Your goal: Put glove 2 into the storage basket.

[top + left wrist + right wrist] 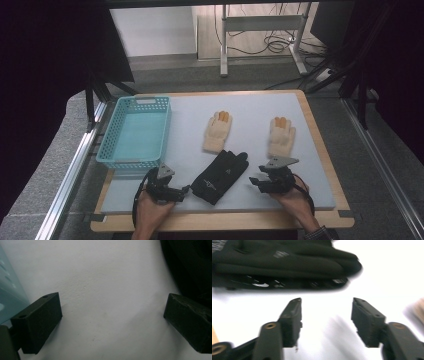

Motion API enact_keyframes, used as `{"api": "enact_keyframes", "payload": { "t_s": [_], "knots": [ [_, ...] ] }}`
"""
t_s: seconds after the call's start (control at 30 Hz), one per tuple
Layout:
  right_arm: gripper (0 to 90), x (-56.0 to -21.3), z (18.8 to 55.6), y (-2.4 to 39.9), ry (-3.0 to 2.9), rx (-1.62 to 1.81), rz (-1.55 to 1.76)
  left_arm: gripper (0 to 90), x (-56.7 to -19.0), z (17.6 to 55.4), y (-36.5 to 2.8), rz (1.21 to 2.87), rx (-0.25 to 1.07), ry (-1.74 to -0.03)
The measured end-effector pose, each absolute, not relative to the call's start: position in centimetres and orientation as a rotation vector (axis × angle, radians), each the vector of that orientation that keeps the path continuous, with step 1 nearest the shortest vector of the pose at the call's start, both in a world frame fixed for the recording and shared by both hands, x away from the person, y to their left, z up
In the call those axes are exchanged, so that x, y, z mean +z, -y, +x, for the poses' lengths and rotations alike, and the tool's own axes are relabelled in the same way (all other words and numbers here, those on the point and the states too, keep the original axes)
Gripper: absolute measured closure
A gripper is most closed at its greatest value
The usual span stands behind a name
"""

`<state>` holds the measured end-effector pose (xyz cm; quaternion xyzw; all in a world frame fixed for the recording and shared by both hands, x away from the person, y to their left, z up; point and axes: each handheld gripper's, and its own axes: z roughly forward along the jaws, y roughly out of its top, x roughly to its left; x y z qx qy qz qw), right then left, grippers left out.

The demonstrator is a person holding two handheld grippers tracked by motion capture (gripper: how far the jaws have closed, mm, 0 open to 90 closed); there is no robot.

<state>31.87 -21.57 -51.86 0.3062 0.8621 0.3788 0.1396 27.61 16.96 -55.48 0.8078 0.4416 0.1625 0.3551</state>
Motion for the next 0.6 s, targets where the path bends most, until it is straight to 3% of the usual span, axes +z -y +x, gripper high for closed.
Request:
{"api": "enact_keyframes", "payload": {
  "t_s": [0.2,0.6],
  "knots": [
    [26.5,-52.9,32.8,23.8,-2.440,1.061,0.960,1.7,-55.5,27.6,-17.0,2.085,0.422,-1.142],
    [21.4,-53.2,32.9,23.7,-2.420,1.023,0.968,3.4,-55.3,27.6,-17.1,2.093,0.418,-1.137]
  ]
}}
